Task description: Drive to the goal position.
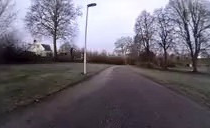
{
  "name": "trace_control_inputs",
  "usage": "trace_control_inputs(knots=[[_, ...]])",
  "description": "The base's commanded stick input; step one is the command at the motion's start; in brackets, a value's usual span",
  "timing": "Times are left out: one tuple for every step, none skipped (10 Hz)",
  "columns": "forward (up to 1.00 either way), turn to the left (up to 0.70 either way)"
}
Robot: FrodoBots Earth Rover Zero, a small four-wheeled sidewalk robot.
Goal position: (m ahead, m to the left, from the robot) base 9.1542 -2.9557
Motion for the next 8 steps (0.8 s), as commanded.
trace_control_inputs(knots=[[1.0, 0.0], [1.0, 0.0], [1.0, 0.0], [1.0, 0.0], [1.0, 0.0], [1.0, 0.0], [1.0, 0.0], [1.0, 0.0]])
